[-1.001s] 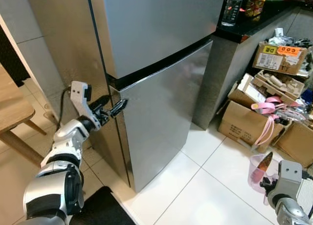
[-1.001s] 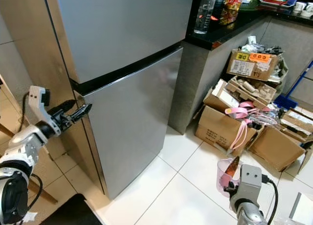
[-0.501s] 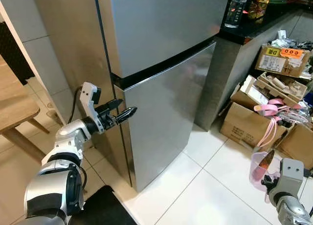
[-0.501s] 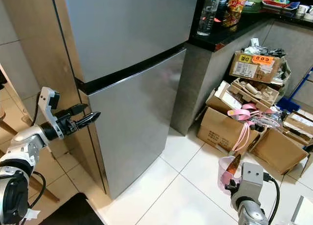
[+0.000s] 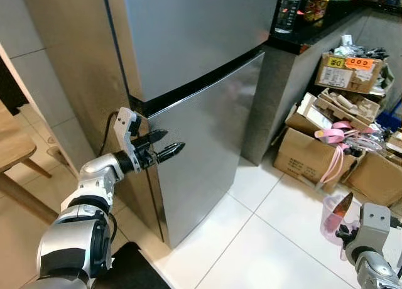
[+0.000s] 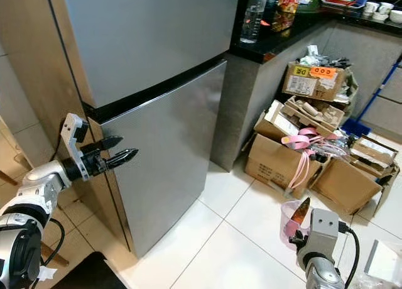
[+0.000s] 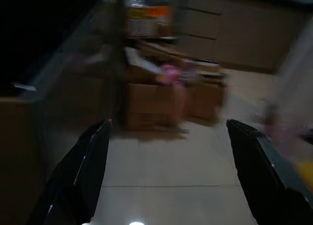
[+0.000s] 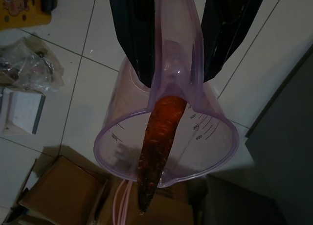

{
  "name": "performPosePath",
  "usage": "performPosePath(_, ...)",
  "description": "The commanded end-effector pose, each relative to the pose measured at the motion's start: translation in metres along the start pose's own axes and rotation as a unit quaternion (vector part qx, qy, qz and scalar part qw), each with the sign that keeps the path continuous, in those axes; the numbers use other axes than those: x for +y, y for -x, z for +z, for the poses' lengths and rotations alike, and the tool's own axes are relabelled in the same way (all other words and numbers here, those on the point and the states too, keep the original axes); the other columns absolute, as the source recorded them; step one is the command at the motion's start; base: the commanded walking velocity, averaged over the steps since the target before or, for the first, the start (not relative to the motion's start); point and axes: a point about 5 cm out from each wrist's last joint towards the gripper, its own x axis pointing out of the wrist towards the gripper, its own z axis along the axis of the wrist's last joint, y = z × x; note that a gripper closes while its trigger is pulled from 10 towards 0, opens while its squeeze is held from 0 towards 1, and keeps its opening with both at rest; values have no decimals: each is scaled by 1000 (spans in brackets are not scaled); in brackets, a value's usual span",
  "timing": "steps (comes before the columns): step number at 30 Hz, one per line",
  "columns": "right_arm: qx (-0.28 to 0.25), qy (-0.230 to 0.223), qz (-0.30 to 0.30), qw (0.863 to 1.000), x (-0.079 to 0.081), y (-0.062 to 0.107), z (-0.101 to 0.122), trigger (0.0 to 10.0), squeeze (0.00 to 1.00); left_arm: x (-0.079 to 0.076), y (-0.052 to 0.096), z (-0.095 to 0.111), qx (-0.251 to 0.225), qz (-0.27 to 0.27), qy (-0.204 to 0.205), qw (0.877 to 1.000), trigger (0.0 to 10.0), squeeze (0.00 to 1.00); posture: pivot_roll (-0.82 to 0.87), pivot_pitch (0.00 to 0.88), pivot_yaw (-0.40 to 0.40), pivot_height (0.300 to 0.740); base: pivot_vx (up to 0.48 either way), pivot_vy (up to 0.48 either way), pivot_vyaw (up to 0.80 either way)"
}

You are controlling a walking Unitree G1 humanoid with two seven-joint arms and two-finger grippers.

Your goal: Restocking fridge

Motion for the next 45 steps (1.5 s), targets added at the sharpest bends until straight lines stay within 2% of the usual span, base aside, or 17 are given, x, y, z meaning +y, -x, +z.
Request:
performPosePath(1,-11,-2,-9,1000,-5,-1,5,10000,0,5,0,8,-4,25,-16,1000,10000,0,-37,0,-47,740,0,0,0)
performPosePath(4,-10,-2,-9,1000,-5,-1,5,10000,0,9,5,6,12,37,-20,999,10000,0,-36,0,-48,740,0,0,0)
performPosePath(5,-9,-2,-9,1000,-5,0,4,10000,0,12,12,-2,66,50,-43,996,10000,0,-35,0,-49,740,0,0,0)
performPosePath(6,-9,-2,-9,1000,-5,0,4,10000,0,12,12,-2,66,50,-43,996,10000,0,-35,0,-49,740,0,0,0)
performPosePath(7,-9,-2,-9,1000,-5,0,4,10000,0,13,16,-6,94,53,-57,992,10000,0,-35,0,-49,740,0,0,0)
performPosePath(9,-9,-2,-9,1000,-5,0,4,10000,0,16,25,-16,165,61,-101,979,10000,0,-35,0,-49,740,0,0,0)
performPosePath(10,-9,-2,-9,1000,-5,0,4,10000,0,16,25,-16,165,61,-101,979,10000,0,-35,0,-49,740,0,0,0)
performPosePath(11,-9,-2,-10,1000,-5,0,4,10000,0,21,33,-21,216,78,-136,964,10000,0,-35,0,-49,740,0,0,0)
performPosePath(12,-10,-1,-10,1000,-5,0,4,10000,0,23,36,-22,232,85,-149,957,10000,0,-35,0,-49,740,0,0,0)
performPosePath(16,-10,-1,-10,1000,-5,0,5,10000,0,29,41,-17,246,109,-165,949,10000,0,-34,0,-49,740,0,0,0)
performPosePath(22,-10,-2,-10,1000,-5,0,4,10000,0,39,43,-5,236,163,-196,938,10000,0,-33,0,-47,740,0,0,0)
performPosePath(23,-10,-3,-10,1000,-4,0,4,10000,0,43,43,2,216,195,-208,934,10000,0,-33,0,-47,740,0,0,0)
performPosePath(28,-10,-3,-10,1000,-5,0,4,10000,0,44,39,12,178,214,-220,935,10000,0,-35,0,-46,740,0,0,0)
performPosePath(31,-10,-2,-11,1000,-5,0,4,10000,0,43,33,28,91,221,-180,954,10000,0,-35,0,-46,740,0,0,0)
performPosePath(33,-11,-1,-10,1000,-5,-1,5,10000,0,40,28,33,51,193,-148,969,10000,0,-37,0,-52,740,0,0,0)
performPosePath(40,-13,2,-11,1000,-6,-1,7,10000,0,33,18,40,12,139,-113,984,10000,0,-42,0,-59,740,0,0,0)
performPosePath(45,-15,5,-12,1000,-8,-1,9,10000,0,24,8,43,0,63,-85,994,10000,0,-44,0,-60,740,0,0,0)
